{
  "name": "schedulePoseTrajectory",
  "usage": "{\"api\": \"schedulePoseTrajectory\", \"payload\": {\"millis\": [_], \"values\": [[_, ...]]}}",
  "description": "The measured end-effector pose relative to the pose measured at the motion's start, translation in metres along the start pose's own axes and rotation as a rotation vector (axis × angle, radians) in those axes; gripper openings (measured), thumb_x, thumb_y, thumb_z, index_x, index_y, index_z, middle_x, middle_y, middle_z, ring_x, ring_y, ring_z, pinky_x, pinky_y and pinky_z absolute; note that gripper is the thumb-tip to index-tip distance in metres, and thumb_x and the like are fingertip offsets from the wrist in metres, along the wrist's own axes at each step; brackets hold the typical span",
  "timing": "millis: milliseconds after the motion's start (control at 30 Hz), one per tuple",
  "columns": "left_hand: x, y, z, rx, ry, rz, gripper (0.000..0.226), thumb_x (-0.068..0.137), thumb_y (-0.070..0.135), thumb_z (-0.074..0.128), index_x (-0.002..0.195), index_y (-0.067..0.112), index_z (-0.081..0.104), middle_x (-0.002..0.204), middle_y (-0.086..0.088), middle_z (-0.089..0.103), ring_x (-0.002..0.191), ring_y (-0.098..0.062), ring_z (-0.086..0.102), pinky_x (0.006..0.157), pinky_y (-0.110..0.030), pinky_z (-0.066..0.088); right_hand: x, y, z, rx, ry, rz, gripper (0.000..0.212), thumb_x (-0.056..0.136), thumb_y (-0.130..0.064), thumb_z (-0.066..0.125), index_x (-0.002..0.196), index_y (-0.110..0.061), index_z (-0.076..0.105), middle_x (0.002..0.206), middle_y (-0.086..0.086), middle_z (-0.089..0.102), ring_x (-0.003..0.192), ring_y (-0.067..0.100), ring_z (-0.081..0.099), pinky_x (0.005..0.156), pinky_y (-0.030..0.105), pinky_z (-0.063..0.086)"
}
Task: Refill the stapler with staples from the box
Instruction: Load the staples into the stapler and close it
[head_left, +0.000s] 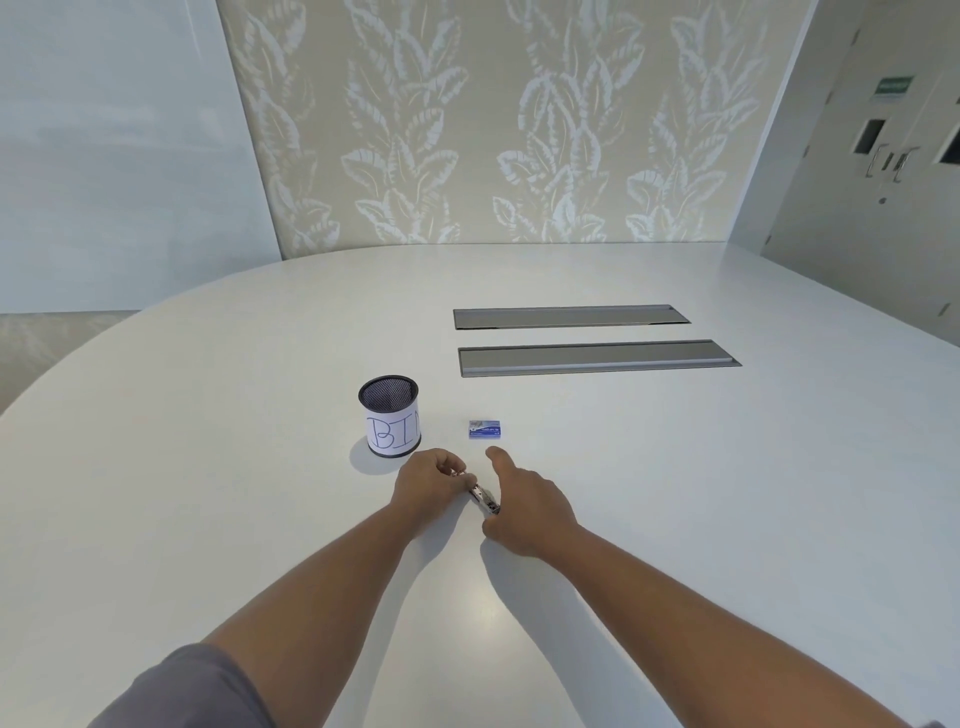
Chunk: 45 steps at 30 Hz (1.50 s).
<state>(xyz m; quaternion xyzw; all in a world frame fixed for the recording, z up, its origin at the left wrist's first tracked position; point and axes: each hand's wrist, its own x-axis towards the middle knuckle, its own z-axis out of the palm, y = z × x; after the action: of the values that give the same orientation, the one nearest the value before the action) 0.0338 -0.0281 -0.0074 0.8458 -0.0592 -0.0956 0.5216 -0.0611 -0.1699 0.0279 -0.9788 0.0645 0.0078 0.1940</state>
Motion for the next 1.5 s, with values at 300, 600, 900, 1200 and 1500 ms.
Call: {"api": "schedulePoseTrajectory", "payload": {"millis": [300, 600, 900, 1200, 1500], "values": [[-0.002, 0.0, 0.0, 0.001, 0.035, -0.013, 0.021, 0.073, 0.025, 0.087, 0.079, 0.019, 0.068, 0.075, 0.005, 0.068, 0.068, -0.013, 0.058, 0.067, -0.029, 0.048, 0.009, 0.001, -0.025, 0.308, -0.006, 0.04, 0.047, 0.076, -0.013, 0.063, 0.119, -0.028, 0.053, 0.092, -0.001, 0.069, 0.087, 0.023, 0.065, 0.071, 0.036, 0.056], [-0.004, -0.003, -0.002, -0.004, 0.041, 0.002, 0.021, 0.071, 0.026, 0.089, 0.08, 0.017, 0.072, 0.077, 0.001, 0.074, 0.067, -0.013, 0.062, 0.071, -0.03, 0.053, 0.011, 0.014, 0.008, 0.505, 0.163, -0.009, 0.022, 0.088, -0.019, 0.065, 0.108, -0.028, 0.062, 0.098, -0.009, 0.072, 0.081, 0.01, 0.066, 0.076, 0.031, 0.053], [-0.008, -0.005, -0.004, 0.088, -0.02, 0.117, 0.01, 0.08, 0.016, 0.077, 0.089, 0.019, 0.076, 0.063, 0.012, 0.064, 0.054, -0.002, 0.051, 0.062, -0.021, 0.043, 0.016, 0.018, 0.024, 0.321, 0.173, -0.137, 0.018, 0.083, -0.005, 0.053, 0.086, -0.022, 0.055, 0.067, -0.003, 0.056, 0.066, 0.023, 0.049, 0.057, 0.036, 0.04], [-0.006, -0.012, -0.002, -0.009, -0.008, 0.147, 0.018, 0.083, 0.022, 0.08, 0.098, 0.025, 0.07, 0.08, 0.007, 0.065, 0.062, -0.005, 0.054, 0.069, -0.023, 0.047, 0.028, 0.02, 0.025, 0.424, 0.141, -0.061, 0.014, 0.097, -0.01, 0.048, 0.104, -0.016, 0.058, 0.089, 0.003, 0.064, 0.082, 0.027, 0.056, 0.073, 0.042, 0.046], [-0.013, -0.011, 0.001, -0.05, 0.03, 0.206, 0.052, 0.092, 0.034, 0.072, 0.14, 0.035, 0.053, 0.093, 0.011, 0.064, 0.064, 0.0, 0.053, 0.069, -0.017, 0.039, 0.032, 0.02, 0.011, 0.583, 0.036, -0.044, 0.031, 0.105, -0.015, 0.041, 0.126, -0.019, 0.063, 0.11, 0.003, 0.068, 0.1, 0.024, 0.06, 0.089, 0.04, 0.047]]}}
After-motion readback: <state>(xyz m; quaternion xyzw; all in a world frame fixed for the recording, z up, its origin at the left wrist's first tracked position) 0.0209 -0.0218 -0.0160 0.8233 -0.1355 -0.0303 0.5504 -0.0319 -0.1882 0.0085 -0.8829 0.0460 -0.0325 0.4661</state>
